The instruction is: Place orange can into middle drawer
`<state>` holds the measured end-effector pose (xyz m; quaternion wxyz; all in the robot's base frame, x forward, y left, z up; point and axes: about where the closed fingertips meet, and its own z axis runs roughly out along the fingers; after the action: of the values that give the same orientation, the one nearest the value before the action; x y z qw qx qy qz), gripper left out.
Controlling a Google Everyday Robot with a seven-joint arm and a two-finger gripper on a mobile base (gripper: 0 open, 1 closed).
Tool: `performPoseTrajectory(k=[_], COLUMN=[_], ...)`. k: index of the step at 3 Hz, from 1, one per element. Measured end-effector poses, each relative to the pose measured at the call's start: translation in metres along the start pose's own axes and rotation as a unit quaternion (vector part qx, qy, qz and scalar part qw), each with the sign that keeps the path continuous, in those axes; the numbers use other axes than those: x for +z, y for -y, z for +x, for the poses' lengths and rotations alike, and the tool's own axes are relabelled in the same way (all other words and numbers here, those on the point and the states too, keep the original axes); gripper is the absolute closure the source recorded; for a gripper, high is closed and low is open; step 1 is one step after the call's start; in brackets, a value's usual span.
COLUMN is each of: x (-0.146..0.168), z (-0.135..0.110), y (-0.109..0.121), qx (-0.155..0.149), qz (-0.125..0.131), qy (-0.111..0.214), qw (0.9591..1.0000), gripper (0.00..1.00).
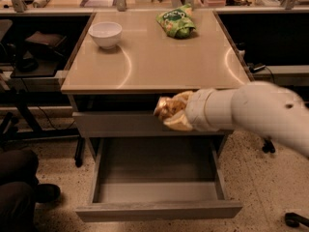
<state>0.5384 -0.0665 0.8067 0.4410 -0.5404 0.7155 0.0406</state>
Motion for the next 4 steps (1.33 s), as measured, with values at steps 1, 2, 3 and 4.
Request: performPoseTrajectory(k=[1, 2, 3, 4], x=[0.066, 0.066, 0.091, 0.115], z=[0.026, 0.026, 0.058, 0.089], y=[-0.065, -0.065, -0.084, -0.104], qx=[-0.024, -0.023, 0.01, 0.04], qz=[-0.053, -0.053, -0.073, -0.092], qy=[-0.026, -0.026, -0.029, -0.033], qw=[0.998, 0.998, 0.9969, 0.9943], gripper=[1.0, 1.0, 1.0, 1.0])
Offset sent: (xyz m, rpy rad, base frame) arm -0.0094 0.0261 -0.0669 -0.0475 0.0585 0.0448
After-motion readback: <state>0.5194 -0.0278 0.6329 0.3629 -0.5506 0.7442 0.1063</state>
